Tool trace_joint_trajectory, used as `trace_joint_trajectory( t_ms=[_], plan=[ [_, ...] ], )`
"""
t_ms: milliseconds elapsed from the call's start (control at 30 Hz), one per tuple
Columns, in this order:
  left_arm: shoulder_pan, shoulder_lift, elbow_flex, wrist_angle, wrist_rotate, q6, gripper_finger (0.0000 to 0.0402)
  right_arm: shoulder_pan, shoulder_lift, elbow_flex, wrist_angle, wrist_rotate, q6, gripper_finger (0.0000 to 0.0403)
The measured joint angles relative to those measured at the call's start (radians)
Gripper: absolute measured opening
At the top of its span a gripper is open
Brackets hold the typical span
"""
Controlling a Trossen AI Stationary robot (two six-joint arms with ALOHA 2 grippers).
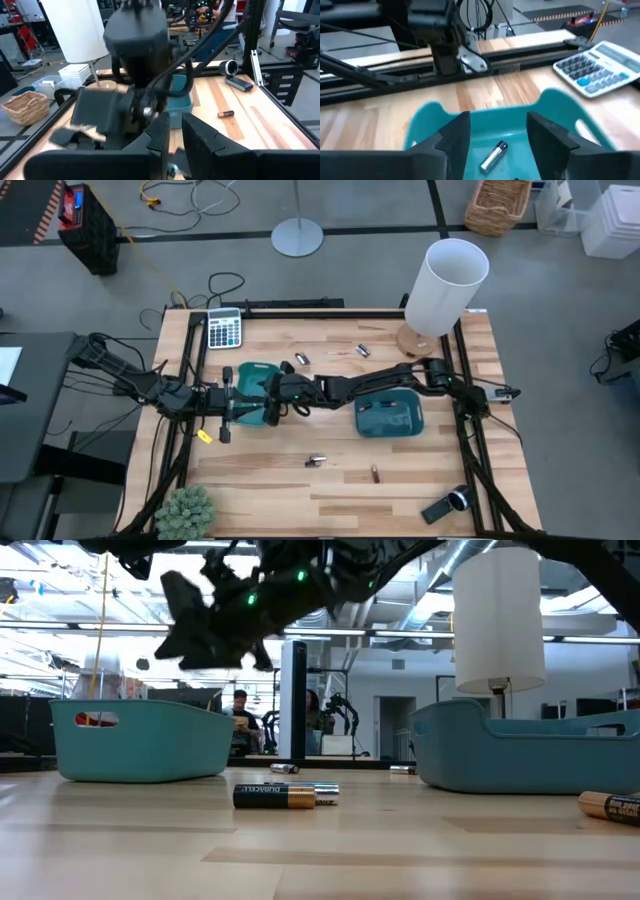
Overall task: Sort batteries
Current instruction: Put the black battery into the dark blue bin
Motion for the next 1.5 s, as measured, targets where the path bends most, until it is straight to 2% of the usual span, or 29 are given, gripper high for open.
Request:
trace_joint_trajectory(
  t_ms=[100,200,500,667,767,900,1067,1133,1267,1500],
  plan=[
    [0.0,0.0,0.0,0.001,0.0,0.001,0.0048,0.019,-0.021,-0.029,-0.009,0.079,-0.061,0.0212],
    [0.0,0.0,0.0,-0.006,0.0,0.001,0.0048,0.04,-0.059,-0.12,0.038,0.135,-0.098,0.0204],
    [0.0,0.016,0.0,-0.057,0.0,0.002,0.0048,0.075,-0.344,-0.609,0.308,0.245,-0.012,0.0194],
    [0.009,0.089,0.0,-0.042,0.001,0.017,0.0048,0.133,-0.532,-0.787,0.312,0.386,0.015,0.0192],
    [0.026,0.168,0.0,0.006,0.001,0.03,0.0048,0.179,-0.636,-0.871,0.303,0.466,-0.004,0.0191],
    [0.057,0.312,0.0,0.16,0.017,0.064,0.0051,0.249,-0.771,-0.964,0.312,0.545,-0.014,0.0191],
    [0.09,0.513,0.04,0.359,0.165,0.122,0.0071,0.348,-0.902,-1.062,0.307,0.688,-0.014,0.0191],
    [0.104,0.593,0.081,0.379,0.205,0.135,0.0079,0.39,-0.944,-1.087,0.308,0.741,-0.014,0.0191],
    [0.127,0.75,0.185,0.379,0.271,0.148,0.0088,0.461,-1.001,-1.12,0.306,0.766,-0.014,0.0191],
    [0.157,1.015,0.444,0.322,0.458,0.319,0.0089,0.541,-1.049,-1.122,0.307,0.805,-0.08,0.0191]
  ],
)
